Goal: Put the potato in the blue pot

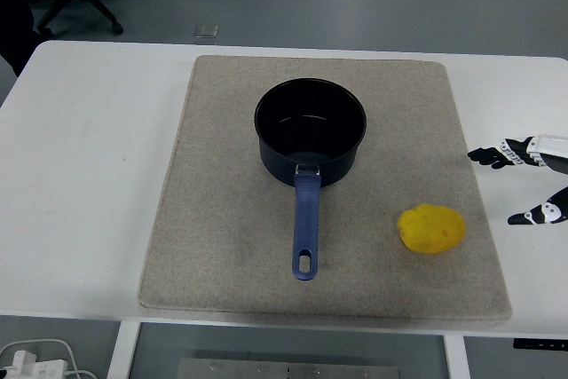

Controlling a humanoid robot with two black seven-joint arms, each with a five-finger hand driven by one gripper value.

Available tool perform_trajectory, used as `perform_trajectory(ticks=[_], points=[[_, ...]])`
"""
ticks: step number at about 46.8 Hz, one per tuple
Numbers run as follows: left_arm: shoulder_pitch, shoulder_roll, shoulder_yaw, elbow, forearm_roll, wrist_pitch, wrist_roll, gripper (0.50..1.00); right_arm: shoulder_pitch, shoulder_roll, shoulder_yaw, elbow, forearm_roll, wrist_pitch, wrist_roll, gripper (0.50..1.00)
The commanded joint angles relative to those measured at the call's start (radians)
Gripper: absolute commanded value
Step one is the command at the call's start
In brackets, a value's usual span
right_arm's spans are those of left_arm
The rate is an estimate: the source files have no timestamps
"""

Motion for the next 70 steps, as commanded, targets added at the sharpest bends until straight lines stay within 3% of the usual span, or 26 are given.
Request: perform_trajectory(ticks=[1,5,21,34,46,70], points=[[0.000,0.000,0.000,0.000,0.000,0.000,0.000,0.996,-0.001,-0.006,0.000,0.027,0.002,-0.016,0.000,0.926],[0.000,0.000,0.000,0.000,0.000,0.000,0.000,0.996,-0.001,0.000,-0.002,0.049,0.002,-0.037,-0.001,0.926],[0.002,0.000,0.000,0.000,0.000,0.000,0.000,0.996,-0.003,0.043,-0.029,0.073,0.001,-0.094,-0.089,0.926],[0.000,0.000,0.000,0.000,0.000,0.000,0.000,0.996,-0.006,0.102,-0.043,0.089,0.001,-0.146,-0.116,0.926],[0.000,0.000,0.000,0.000,0.000,0.000,0.000,0.996,-0.009,0.103,-0.074,0.148,0.001,-0.188,-0.120,0.926],[0.000,0.000,0.000,0.000,0.000,0.000,0.000,0.996,-0.062,0.137,-0.077,0.161,0.016,-0.251,-0.115,0.924]])
